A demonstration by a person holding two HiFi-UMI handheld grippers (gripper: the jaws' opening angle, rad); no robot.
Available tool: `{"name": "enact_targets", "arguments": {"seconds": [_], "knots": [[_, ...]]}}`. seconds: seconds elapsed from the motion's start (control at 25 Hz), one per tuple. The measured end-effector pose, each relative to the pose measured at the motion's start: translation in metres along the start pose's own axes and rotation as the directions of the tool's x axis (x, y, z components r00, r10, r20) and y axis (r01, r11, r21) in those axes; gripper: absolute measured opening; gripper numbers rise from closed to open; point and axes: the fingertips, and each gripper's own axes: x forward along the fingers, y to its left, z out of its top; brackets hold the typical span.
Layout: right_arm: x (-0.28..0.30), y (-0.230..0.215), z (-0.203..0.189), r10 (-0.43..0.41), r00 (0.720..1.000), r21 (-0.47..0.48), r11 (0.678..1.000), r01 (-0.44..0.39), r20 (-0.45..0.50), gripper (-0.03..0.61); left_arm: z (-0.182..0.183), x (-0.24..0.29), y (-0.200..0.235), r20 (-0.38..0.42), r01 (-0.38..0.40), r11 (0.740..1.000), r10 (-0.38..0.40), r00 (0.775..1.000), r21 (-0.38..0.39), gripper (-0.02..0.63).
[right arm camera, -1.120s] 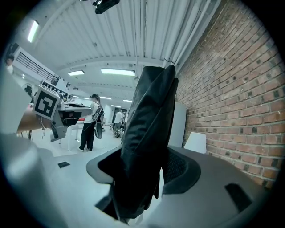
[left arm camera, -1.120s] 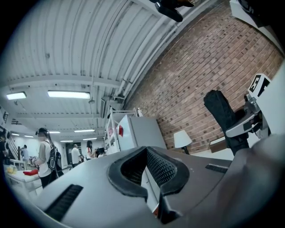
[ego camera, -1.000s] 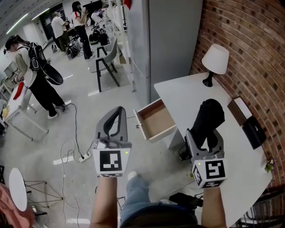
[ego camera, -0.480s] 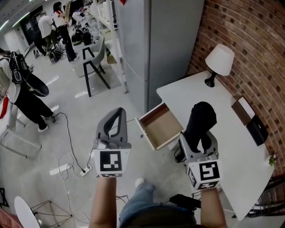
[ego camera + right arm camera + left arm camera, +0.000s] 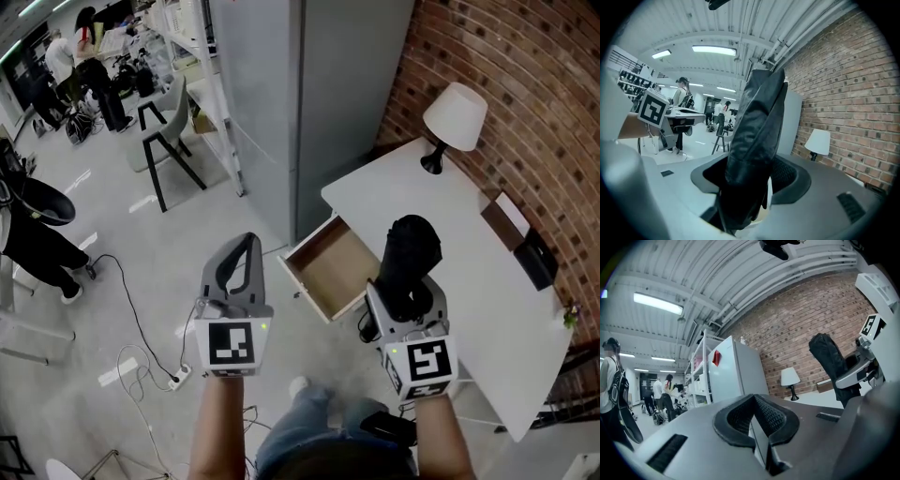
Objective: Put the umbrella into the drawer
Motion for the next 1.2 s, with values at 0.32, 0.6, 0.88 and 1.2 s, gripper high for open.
{"name": "enact_targets", "arguments": {"seconds": [0.32,0.6,0.88,1.2], "knots": [[0.044,0.008,-0.016,0.028,0.999,-0.012,1.0,-0.029,-0.041,0.249,-0.033,0.028,-0.007,-0.046,0.044,0.999,-0.045,0.998,-0.014,0.002],[0.094,0.005,-0.053,0.06,0.991,0.065,0.997,-0.052,-0.122,0.249,-0.072,0.061,-0.023,-0.14,0.087,0.996,-0.09,0.986,-0.026,0.002],[0.146,-0.006,-0.099,0.101,0.965,0.175,0.983,-0.059,-0.243,0.249,-0.108,0.097,-0.031,-0.241,0.083,0.995,-0.096,0.966,-0.061,0.002],[0.201,-0.007,-0.165,0.187,0.912,0.255,0.962,-0.096,-0.364,0.249,-0.148,0.129,-0.043,-0.317,0.092,0.993,-0.112,0.942,-0.078,0.002]]}}
